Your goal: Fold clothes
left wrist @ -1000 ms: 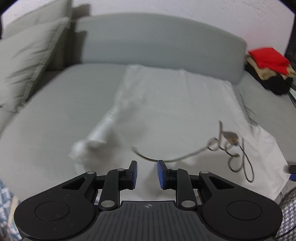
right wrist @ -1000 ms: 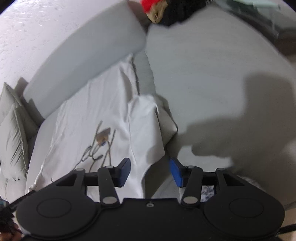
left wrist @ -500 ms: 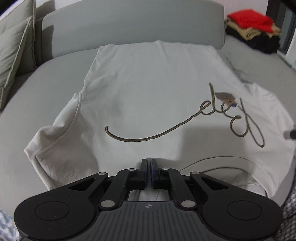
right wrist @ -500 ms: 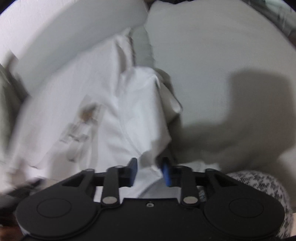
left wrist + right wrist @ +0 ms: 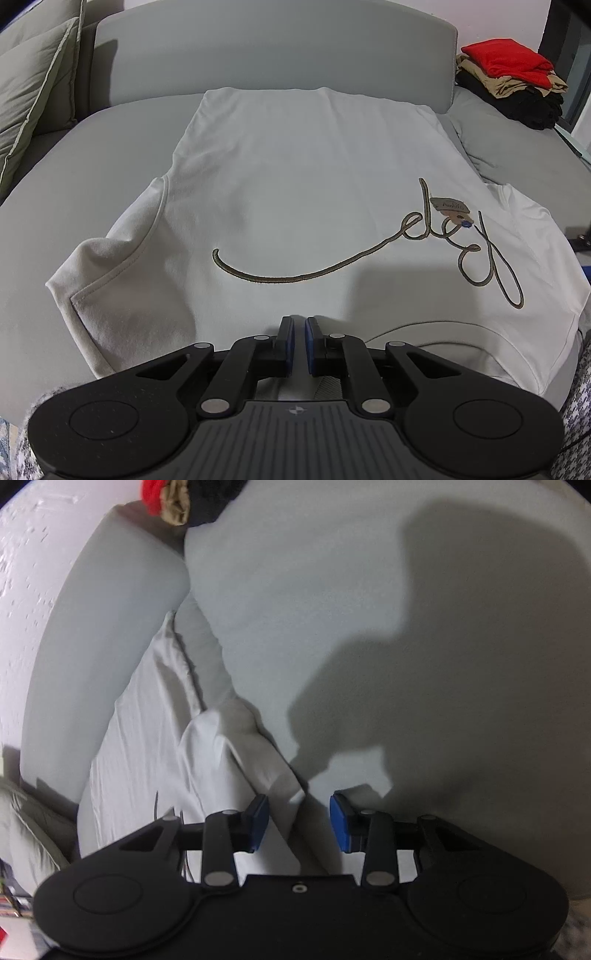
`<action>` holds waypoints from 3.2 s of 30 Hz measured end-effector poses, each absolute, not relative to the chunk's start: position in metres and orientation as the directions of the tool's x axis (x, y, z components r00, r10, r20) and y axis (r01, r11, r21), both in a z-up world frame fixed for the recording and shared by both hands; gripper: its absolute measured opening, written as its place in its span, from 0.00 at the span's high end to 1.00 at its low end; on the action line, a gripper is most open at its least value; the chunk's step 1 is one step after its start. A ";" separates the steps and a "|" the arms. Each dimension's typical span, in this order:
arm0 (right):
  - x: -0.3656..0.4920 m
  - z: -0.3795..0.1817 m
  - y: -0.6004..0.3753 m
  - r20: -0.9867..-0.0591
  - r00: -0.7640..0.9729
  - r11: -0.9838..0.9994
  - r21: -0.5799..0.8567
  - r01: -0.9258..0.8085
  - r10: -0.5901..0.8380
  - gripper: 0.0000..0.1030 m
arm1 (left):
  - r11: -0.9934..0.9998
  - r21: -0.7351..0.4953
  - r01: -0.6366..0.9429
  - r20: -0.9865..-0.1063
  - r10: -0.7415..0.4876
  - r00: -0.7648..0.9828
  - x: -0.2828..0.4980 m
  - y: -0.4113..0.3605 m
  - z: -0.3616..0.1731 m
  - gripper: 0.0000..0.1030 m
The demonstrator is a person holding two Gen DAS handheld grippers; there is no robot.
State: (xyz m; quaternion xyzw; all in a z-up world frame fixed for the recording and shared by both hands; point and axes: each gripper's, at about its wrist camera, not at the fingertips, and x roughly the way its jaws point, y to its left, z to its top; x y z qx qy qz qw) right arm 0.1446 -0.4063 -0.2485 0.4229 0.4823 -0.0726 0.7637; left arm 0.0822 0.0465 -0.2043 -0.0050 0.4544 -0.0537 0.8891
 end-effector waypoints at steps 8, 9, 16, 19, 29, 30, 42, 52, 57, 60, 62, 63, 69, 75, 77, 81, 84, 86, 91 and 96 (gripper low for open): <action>0.151 -0.248 -0.380 -0.804 0.548 0.719 0.522 0.460 0.233 0.95 | 0.994 -0.050 0.097 -0.805 -0.097 0.586 0.082 0.046 -0.205 0.89; 0.146 -0.239 -0.377 -0.797 0.573 0.744 0.499 0.445 0.192 0.96 | 0.994 -0.052 0.096 -0.805 -0.099 0.585 0.082 0.047 -0.205 0.89; 0.109 -0.178 -0.360 -0.738 0.652 0.852 0.222 0.475 -0.171 0.97 | 0.993 -0.065 0.098 -0.805 -0.110 0.582 0.083 0.050 -0.205 0.89; 0.123 -0.195 -0.352 -0.793 0.558 0.883 0.054 0.466 -0.246 0.93 | 0.993 -0.067 0.102 -0.804 -0.114 0.583 0.083 0.050 -0.204 0.88; 0.107 -0.191 -0.396 -0.737 0.667 0.763 0.367 0.531 -0.109 0.73 | 0.991 -0.080 0.105 -0.802 -0.126 0.583 0.083 0.049 -0.204 0.88; 0.107 -0.192 -0.401 -0.726 0.687 0.746 0.443 0.498 -0.027 0.73 | 0.991 -0.078 0.106 -0.802 -0.126 0.583 0.083 0.049 -0.204 0.88; 0.187 -0.207 -0.393 -0.714 0.685 0.731 0.544 0.411 0.146 0.63 | 0.992 -0.055 0.115 -0.802 -0.112 0.586 0.082 0.045 -0.205 0.87; 0.237 -0.246 -0.382 -0.841 0.467 0.818 0.458 0.348 0.273 0.58 | 0.991 -0.071 0.110 -0.801 -0.122 0.585 0.084 0.046 -0.205 0.87; 0.234 -0.251 -0.352 -0.899 0.418 0.930 0.258 0.263 0.132 0.96 | 0.991 -0.070 0.113 -0.801 -0.123 0.586 0.084 0.046 -0.205 0.86; 0.218 -0.241 -0.358 -0.840 0.536 0.913 0.282 0.294 0.086 0.98 | 0.991 -0.072 0.112 -0.800 -0.125 0.587 0.083 0.047 -0.205 0.86; 0.199 -0.225 -0.359 -0.759 0.650 0.914 0.238 0.329 -0.037 0.98 | 0.991 -0.070 0.113 -0.800 -0.123 0.588 0.084 0.046 -0.205 0.86; 0.193 -0.220 -0.359 -0.737 0.667 0.914 0.191 0.358 -0.107 0.98 | 0.991 -0.067 0.114 -0.800 -0.122 0.588 0.084 0.045 -0.206 0.86; 0.183 -0.213 -0.376 -0.753 0.620 0.865 0.144 0.481 -0.220 0.94 | 0.992 -0.064 0.113 -0.798 -0.118 0.591 0.084 0.044 -0.205 0.86; 0.206 -0.204 -0.370 -0.716 0.681 0.822 0.475 0.314 0.154 0.74 | 0.991 -0.061 0.118 -0.762 -0.123 0.636 0.090 0.041 -0.193 0.85; 0.225 -0.208 -0.359 -0.724 0.647 0.800 0.524 0.292 0.238 0.74 | 0.992 -0.048 0.116 -0.739 -0.113 0.664 0.098 0.041 -0.188 0.84; 0.271 -0.240 -0.339 -0.814 0.540 0.842 0.433 0.321 0.212 0.74 | 0.994 -0.021 0.105 -0.764 -0.084 0.640 0.117 0.044 -0.201 0.82; 0.284 -0.266 -0.336 -0.839 0.499 0.846 0.418 0.330 0.219 0.74 | 0.993 -0.099 0.071 -0.773 -0.121 0.623 0.122 0.055 -0.207 0.82; 0.286 -0.274 -0.332 -0.836 0.499 0.857 0.415 0.307 0.226 0.81 | 0.991 -0.116 0.065 -0.772 -0.131 0.621 0.122 0.056 -0.208 0.82; 0.278 -0.269 -0.312 -0.827 0.558 0.936 0.251 0.248 0.074 0.98 | 0.990 -0.129 0.056 -0.768 -0.136 0.626 0.120 0.057 -0.209 0.81; 0.278 -0.269 -0.318 -0.847 0.531 0.911 0.207 0.356 -0.015 0.96 | 0.990 -0.129 0.059 -0.766 -0.138 0.628 0.119 0.057 -0.209 0.81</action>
